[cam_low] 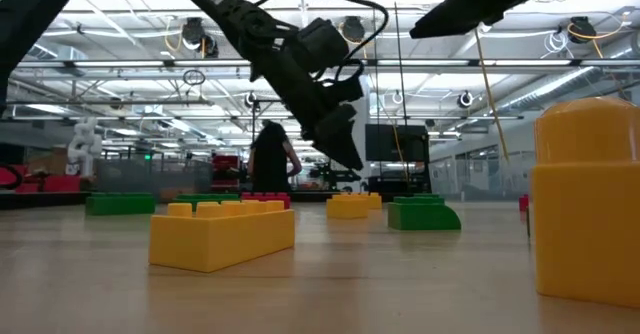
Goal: Sort & place blocks by color
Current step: Put the yellow gamepiece into the black bin
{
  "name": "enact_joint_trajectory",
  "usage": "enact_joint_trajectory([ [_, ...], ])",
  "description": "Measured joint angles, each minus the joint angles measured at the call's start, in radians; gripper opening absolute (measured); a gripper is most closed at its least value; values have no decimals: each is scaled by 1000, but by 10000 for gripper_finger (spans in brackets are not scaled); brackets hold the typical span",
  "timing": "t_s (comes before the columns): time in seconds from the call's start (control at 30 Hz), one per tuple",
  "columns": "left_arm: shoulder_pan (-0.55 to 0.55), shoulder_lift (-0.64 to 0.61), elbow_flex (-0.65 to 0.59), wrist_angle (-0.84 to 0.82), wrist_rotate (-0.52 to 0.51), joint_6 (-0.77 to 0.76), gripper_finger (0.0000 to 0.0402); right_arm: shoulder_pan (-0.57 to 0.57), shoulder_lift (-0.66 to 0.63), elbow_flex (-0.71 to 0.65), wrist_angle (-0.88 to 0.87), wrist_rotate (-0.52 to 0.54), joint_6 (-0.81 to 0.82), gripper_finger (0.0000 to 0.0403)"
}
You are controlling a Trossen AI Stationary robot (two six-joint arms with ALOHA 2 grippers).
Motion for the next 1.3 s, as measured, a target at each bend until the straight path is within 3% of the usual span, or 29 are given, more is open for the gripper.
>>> enact_joint_trajectory([
  [0.23, 6, 110, 89, -104, -15, -15, 223, 0, 0, 0, -8, -1, 6, 215],
  [0.8, -11, 138, 117, -168, -87, -20, 222, 1, 0, 0, -7, -2, 6, 215],
  [0.9, -16, 142, 117, -174, -94, -16, 207, 1, 0, 0, -6, -2, 6, 215],
  [1.07, -21, 141, 117, -171, -94, -14, 136, 1, 0, 0, -6, -2, 6, 215],
  [1.3, -22, 141, 117, -146, -88, -29, 136, 1, 0, 0, -7, -2, 5, 215],
])
